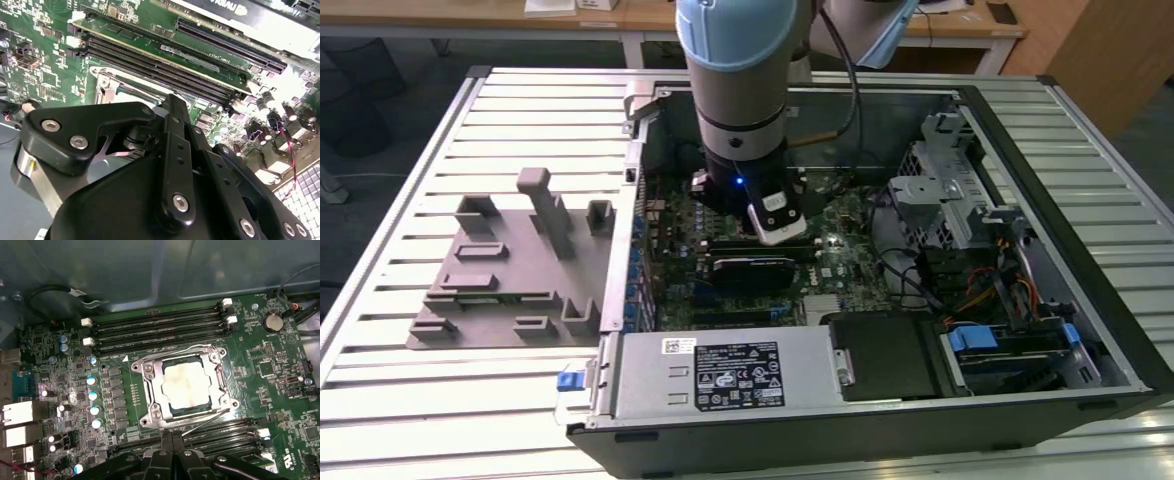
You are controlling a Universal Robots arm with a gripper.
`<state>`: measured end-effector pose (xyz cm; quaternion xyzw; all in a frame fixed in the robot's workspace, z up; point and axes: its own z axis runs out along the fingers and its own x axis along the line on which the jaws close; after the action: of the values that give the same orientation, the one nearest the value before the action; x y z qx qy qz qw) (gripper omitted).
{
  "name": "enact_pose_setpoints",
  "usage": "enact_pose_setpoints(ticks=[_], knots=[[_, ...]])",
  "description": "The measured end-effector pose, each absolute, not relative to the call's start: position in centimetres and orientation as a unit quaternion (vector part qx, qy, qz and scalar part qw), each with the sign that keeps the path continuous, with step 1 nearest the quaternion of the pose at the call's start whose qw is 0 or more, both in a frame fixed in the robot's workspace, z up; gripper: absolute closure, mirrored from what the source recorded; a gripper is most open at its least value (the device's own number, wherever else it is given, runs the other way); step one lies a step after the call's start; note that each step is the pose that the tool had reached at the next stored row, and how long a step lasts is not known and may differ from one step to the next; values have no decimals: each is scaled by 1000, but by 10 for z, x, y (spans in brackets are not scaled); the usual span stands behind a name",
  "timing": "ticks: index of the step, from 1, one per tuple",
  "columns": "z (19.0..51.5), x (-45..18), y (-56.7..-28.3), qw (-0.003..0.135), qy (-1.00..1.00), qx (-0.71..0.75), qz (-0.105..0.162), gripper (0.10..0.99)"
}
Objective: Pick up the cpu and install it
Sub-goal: 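Install the second cpu locking lever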
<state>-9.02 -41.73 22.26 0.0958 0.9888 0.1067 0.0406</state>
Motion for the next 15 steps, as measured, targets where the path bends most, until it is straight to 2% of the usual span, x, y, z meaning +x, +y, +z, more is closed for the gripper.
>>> enact_pose_setpoints(ticks=[5,15], knots=[[219,-91,-423,39,987,96,126,980],[210,-96,-426,38,985,97,138,980]])
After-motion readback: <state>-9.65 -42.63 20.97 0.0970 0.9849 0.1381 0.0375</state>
